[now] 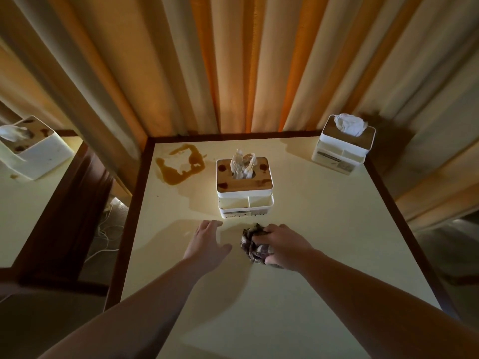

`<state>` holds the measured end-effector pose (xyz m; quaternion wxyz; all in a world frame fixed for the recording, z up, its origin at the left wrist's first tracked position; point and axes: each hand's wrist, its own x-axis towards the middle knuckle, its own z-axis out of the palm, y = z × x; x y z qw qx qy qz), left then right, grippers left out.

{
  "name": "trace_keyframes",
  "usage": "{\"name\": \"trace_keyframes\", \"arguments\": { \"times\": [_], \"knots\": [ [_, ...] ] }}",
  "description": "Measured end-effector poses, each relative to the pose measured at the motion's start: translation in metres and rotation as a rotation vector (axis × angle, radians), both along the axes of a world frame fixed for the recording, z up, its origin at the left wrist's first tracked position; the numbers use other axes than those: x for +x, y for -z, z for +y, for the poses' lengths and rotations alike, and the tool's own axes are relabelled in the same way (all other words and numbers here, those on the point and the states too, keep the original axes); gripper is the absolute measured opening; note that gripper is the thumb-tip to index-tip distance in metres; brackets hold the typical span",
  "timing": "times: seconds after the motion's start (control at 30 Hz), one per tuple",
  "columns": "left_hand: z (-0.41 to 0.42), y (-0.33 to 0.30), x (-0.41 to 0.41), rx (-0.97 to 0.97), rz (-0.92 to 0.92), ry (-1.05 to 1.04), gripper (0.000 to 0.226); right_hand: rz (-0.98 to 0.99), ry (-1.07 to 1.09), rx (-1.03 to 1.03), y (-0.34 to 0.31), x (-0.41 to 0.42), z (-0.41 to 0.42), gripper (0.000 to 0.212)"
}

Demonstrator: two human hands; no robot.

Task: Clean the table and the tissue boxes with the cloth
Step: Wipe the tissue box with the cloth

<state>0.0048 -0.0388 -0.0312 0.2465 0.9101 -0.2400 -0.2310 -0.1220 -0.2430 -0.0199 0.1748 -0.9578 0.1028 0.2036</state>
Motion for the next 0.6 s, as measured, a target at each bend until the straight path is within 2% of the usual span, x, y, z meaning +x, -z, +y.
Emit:
{"name": "trace_keyframes", "arguments": {
  "times": [0.1,0.2,0.3,0.43,0.6],
  "knots": [
    [0.001,-0.004,0.005,-0.071,-0.051,0.019,0.054,0.012,0.050,0.030,-0.002,0.002,-0.001,0.057],
    [0.001,-0.016,0.020,-0.220,-0.163,0.003,0.039,0.001,0.087,0.033,-0.008,0.002,-0.008,0.055],
    [-0.008,-0.033,0.043,-0.305,-0.290,-0.010,0.035,-0.051,0.104,0.076,-0.030,0.005,-0.023,0.059],
    [-0.038,-0.057,0.070,-0.279,-0.284,0.033,0.036,-0.162,0.142,0.143,-0.065,0.012,-0.048,0.058],
    [-0.083,-0.073,0.094,-0.189,-0.276,0.075,0.044,-0.282,0.181,0.111,-0.091,0.029,-0.073,0.058]
  ]
}}
